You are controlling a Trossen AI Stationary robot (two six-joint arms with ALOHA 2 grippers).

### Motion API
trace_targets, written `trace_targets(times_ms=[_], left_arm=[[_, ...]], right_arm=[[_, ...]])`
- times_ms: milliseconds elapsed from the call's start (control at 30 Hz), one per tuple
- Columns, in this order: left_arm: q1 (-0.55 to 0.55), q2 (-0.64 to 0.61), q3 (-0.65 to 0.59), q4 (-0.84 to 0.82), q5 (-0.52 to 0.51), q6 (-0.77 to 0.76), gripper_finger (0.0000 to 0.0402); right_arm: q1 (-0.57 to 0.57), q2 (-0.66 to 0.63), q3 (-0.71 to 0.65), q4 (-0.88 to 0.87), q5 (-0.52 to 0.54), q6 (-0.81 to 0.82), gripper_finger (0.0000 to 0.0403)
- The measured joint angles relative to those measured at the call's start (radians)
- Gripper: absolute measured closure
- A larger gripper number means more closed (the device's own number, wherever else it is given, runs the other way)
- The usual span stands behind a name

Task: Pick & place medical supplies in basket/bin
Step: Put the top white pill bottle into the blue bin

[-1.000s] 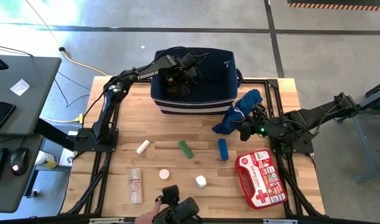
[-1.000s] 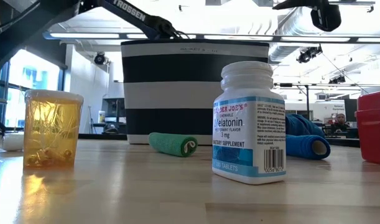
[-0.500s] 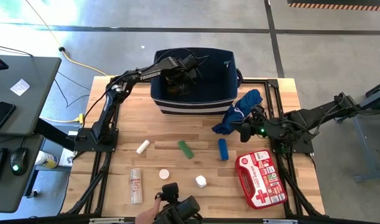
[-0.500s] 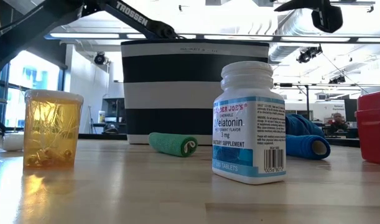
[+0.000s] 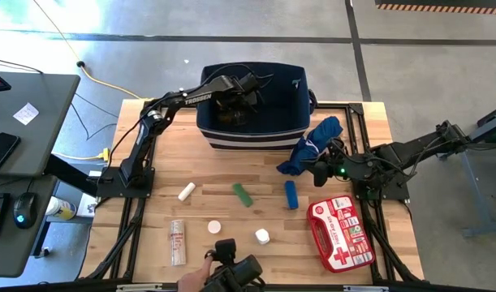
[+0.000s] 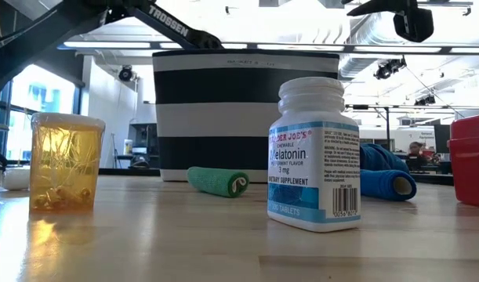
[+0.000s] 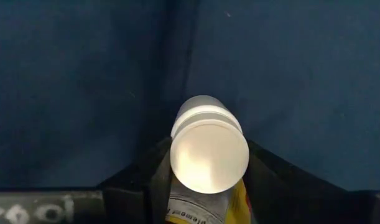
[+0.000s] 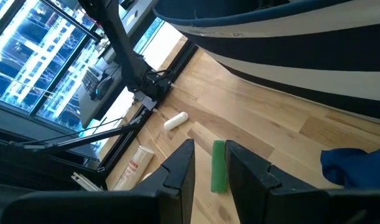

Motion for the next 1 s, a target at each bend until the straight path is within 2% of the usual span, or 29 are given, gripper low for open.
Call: trace_targets(times_ms=[667, 767, 1000], left_arm=[[0.0, 0.003, 0.0, 0.015, -0.017, -0.005, 0.0195], [0.0, 0.003, 0.0, 0.015, -0.026, -0.022, 0.0179], [0.0, 0.003, 0.0, 0.011, -0.028, -0.024, 0.0113]], right_arm=[[0.0, 0.0, 0.0, 0.0, -0.002, -0.004, 0.0322], [0.0, 0.0, 0.0, 0.0, -0.003, -0.004, 0.0322], [0.0, 0.0, 0.0, 0.0, -0.018, -0.015, 0.0322]])
